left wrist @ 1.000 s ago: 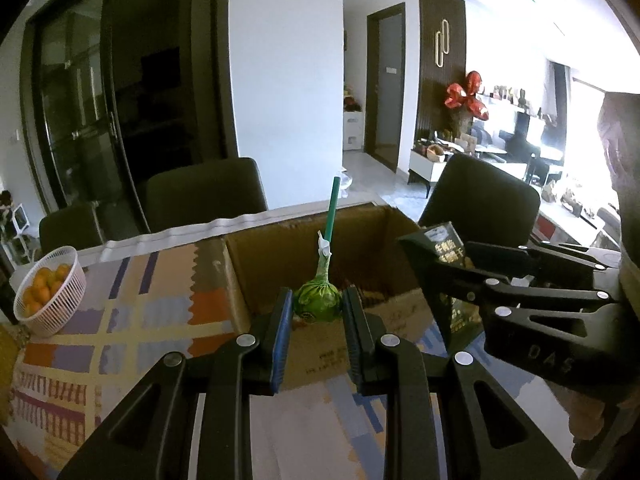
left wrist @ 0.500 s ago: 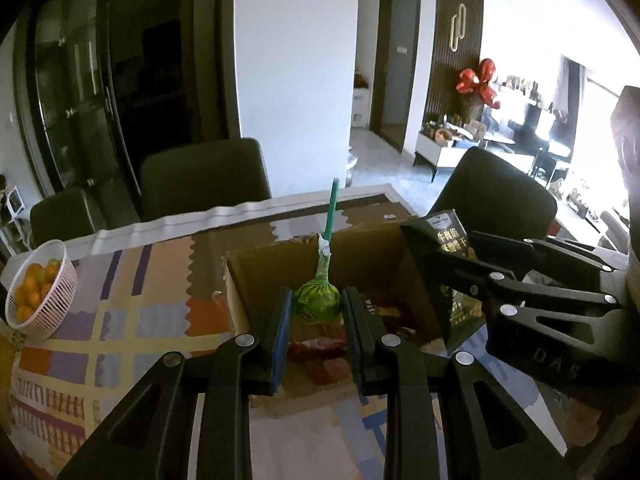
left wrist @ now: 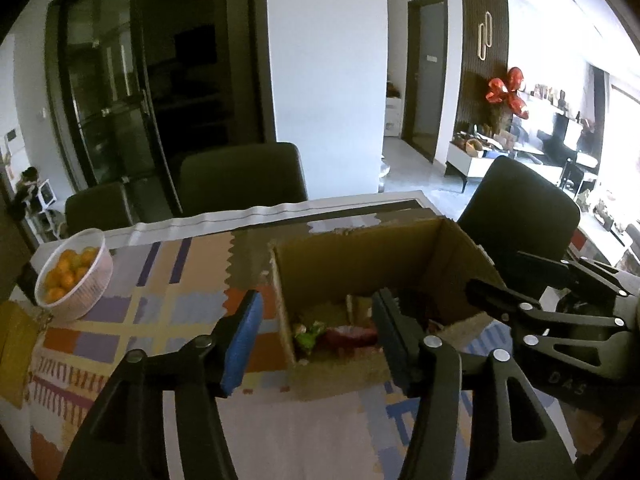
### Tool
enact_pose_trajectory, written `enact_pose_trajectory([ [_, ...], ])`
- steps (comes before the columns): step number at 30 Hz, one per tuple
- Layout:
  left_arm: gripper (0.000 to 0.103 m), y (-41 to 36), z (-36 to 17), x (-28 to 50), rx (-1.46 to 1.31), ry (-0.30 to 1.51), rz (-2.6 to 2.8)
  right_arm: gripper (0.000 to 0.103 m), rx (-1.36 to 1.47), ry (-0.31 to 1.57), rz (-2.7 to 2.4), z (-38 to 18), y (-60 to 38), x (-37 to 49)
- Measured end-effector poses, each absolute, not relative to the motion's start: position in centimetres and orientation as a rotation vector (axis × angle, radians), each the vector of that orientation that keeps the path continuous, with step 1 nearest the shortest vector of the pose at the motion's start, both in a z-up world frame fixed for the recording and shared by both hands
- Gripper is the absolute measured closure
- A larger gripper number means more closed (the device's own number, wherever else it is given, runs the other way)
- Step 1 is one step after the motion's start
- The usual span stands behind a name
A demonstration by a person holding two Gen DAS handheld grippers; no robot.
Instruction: Organize snacks
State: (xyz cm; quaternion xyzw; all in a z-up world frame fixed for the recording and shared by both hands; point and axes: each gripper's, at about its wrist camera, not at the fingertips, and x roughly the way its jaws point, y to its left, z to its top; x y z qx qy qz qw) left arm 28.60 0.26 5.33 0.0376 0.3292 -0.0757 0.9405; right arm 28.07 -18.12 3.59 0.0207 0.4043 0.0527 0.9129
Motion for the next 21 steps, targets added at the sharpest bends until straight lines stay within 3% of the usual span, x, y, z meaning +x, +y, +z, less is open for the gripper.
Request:
enact_pose_trajectory([
  [6, 0.036, 0.7, 5.9, 24.7, 0.071, 0.645, -0.144, 0.039, 0.044, 0.804, 0.100, 4.6, -18.2, 24.4],
  [10, 0.023, 0.4, 6.3, 21.8, 0.096, 0.607, -0.123, 0.034, 0.044, 0.781, 0.093, 5.3, -18.5, 21.9],
  [18, 0.006, 0.5, 6.7, 17.1, 0.086, 0.550, -0.098, 0.027, 0.038, 0.741, 0.080, 5.7, -18.6, 17.0],
  [21, 0.003, 0.7, 6.7, 15.4, 0.074, 0.532, -0.083, 0.026, 0.026, 0.734, 0.073, 5.5, -18.9, 15.3],
])
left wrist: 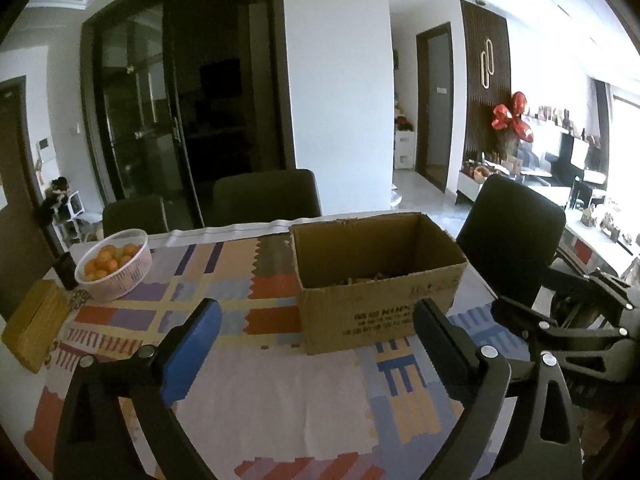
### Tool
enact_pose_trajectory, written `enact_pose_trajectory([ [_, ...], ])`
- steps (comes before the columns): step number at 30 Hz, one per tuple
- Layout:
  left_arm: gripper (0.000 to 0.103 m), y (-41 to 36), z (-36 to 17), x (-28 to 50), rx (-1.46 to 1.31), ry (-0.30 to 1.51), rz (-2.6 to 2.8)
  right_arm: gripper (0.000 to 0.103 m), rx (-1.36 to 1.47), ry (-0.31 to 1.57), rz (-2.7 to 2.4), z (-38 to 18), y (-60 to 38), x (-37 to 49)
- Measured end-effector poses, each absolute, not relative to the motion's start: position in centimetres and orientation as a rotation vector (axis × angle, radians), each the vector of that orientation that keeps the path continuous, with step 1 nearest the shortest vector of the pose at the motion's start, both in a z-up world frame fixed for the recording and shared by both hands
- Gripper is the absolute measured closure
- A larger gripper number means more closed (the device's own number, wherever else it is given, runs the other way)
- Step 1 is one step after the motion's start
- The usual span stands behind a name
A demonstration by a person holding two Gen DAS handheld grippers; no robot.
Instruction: Organize snacks
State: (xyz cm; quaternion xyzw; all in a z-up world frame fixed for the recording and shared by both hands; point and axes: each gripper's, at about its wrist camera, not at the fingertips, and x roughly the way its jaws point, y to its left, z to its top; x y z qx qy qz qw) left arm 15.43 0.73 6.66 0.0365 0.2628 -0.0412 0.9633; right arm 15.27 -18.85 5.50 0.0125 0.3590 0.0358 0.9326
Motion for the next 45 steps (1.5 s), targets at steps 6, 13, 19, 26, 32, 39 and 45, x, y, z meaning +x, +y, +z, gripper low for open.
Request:
enact_pose_trajectory([
  [6, 0.000, 0.6, 6.3, 12.9, 0.082, 0.512, -0.067, 0.022, 0.018, 0.715, 0.059, 5.5, -19.0, 12.4],
  [13, 0.000, 0.9, 5.9, 10.8, 0.058, 0.526, -0.059, 0.019, 0.012, 0.694, 0.056, 5.9, -18.7, 10.5],
  [19, 0.000, 1.2, 5.8, 10.0, 0.054, 0.530, -0.058, 0.019, 0.005, 0.689, 0.074, 6.0, -18.2, 9.7],
  [26, 0.000, 1.3, 5.7, 9.7, 0.051, 0.527, -0.061, 0.018, 0.005, 0.681, 0.082, 6.2, -18.0, 9.4],
  [32, 0.000, 1.4, 5.7, 9.7, 0.053, 0.526, -0.058, 0.018, 0.006, 0.679, 0.082, 6.2, -18.0, 9.3],
  [39, 0.000, 1.4, 6.0, 9.3, 0.055, 0.522, -0.054, 0.018, 0.002, 0.680, 0.083, 6.2, -17.9, 9.3],
  [45, 0.000, 1.4, 6.0, 9.3, 0.055, 0.519, -0.053, 0.018, 0.002, 0.678, 0.082, 6.3, -17.9, 9.3],
])
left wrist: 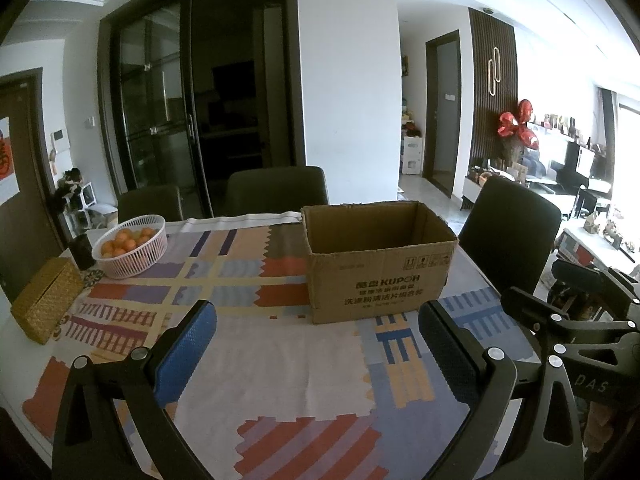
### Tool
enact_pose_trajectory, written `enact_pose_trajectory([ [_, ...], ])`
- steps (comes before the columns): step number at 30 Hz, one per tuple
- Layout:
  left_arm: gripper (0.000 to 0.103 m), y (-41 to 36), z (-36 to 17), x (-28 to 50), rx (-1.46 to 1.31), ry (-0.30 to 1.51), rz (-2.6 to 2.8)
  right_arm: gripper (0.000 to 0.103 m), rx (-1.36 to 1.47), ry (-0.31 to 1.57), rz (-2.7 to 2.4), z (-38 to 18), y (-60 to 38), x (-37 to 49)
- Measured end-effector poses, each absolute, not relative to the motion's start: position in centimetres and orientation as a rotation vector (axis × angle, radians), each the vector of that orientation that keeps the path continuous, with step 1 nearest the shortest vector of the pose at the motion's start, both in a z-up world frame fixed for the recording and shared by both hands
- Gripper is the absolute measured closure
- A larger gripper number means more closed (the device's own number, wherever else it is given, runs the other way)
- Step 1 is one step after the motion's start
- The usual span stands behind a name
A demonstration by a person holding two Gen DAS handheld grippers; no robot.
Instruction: Organize snacks
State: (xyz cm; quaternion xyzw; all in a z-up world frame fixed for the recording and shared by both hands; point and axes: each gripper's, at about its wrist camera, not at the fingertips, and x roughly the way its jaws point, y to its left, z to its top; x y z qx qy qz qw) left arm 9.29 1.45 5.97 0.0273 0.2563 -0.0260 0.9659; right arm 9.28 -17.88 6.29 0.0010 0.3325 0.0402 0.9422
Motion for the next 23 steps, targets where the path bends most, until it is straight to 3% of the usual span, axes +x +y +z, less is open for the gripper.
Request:
enact_pose_trajectory([
  [23, 0.000, 1.5, 7.0, 9.2, 0.058, 0.486, -0.030, 0.018, -0.009, 0.630, 0.092, 6.9, -17.6, 9.0],
])
